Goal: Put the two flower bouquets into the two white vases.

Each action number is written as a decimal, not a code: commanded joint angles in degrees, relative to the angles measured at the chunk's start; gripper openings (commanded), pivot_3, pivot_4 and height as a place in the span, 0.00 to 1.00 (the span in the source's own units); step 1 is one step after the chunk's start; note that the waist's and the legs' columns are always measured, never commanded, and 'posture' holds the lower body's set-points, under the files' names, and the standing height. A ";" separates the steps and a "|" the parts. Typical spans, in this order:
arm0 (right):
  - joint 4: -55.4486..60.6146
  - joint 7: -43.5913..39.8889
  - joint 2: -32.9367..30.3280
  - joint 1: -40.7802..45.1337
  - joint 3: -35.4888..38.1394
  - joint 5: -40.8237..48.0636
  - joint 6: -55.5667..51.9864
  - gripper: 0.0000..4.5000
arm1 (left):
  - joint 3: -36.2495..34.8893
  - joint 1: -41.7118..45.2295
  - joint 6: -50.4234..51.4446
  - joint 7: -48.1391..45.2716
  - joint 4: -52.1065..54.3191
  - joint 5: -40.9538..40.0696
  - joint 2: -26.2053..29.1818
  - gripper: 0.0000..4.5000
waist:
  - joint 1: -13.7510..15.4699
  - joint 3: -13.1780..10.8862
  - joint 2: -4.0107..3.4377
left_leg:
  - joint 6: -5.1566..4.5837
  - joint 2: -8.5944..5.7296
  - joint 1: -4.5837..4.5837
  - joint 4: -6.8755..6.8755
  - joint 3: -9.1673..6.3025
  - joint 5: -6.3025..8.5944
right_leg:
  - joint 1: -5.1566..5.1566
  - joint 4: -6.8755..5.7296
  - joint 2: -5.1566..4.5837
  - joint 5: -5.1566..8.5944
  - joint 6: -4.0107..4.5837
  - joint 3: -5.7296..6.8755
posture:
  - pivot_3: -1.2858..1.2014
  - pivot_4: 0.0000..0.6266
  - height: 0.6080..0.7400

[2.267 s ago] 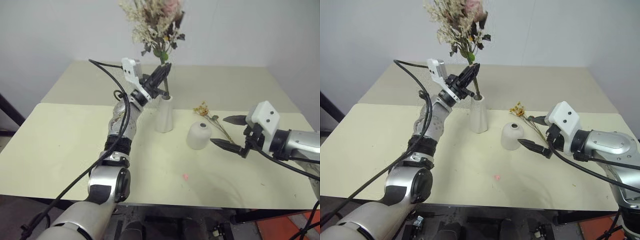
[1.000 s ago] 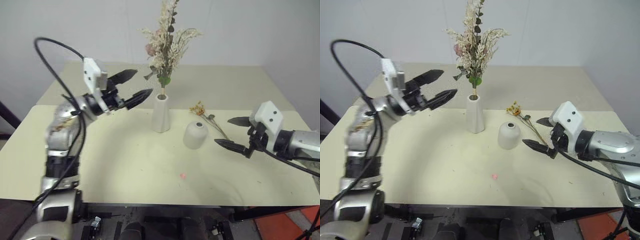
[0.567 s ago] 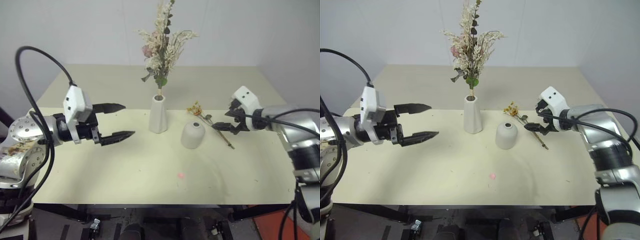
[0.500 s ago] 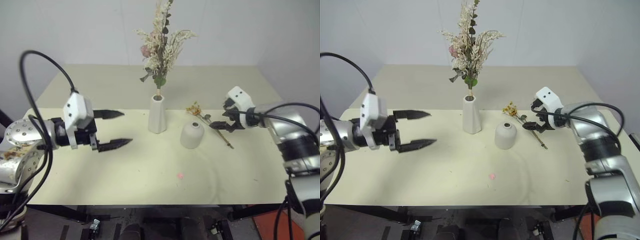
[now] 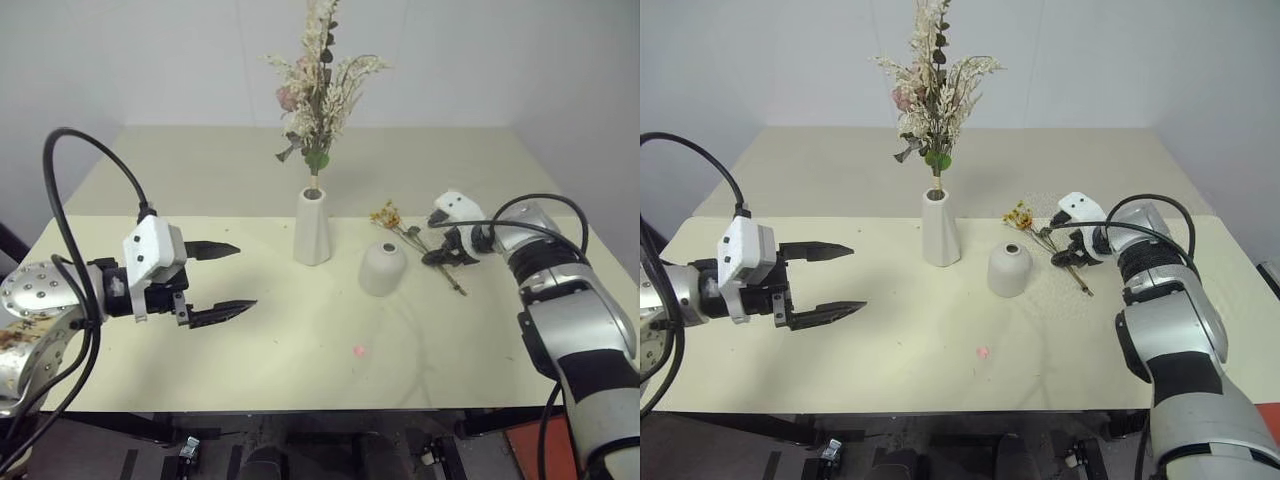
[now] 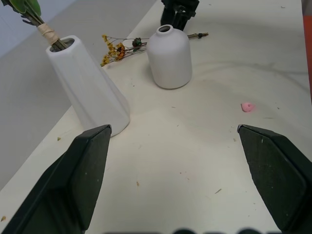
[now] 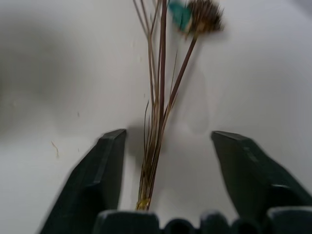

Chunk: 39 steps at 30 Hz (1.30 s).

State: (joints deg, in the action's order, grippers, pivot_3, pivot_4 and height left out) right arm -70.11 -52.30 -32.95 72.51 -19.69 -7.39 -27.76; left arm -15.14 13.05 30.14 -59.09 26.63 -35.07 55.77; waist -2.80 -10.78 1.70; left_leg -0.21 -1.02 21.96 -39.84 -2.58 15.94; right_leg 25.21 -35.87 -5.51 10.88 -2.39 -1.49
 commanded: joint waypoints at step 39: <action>82.20 28.07 22.08 -39.75 36.33 40.71 10.24 0.01 | 0.06 4.51 -3.47 -2.55 -4.58 2.28 0.10 1.00 | 0.14 -0.06 -0.13 | -0.03 0.10 -0.40 0.11 -0.03 0.02 | -0.06 -0.19 0.18 -0.01 0.01 -0.43 | 0.52 0.24 1.00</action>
State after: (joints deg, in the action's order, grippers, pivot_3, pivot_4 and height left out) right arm 7.99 -23.23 -10.16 32.64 17.59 32.21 -17.62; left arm -13.83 17.61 27.67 -61.50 21.24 -32.84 54.88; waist -2.66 -10.84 1.57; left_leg -0.24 -0.92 21.55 -39.74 -2.61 15.95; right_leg 25.15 -36.06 -5.32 10.86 -2.38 -1.94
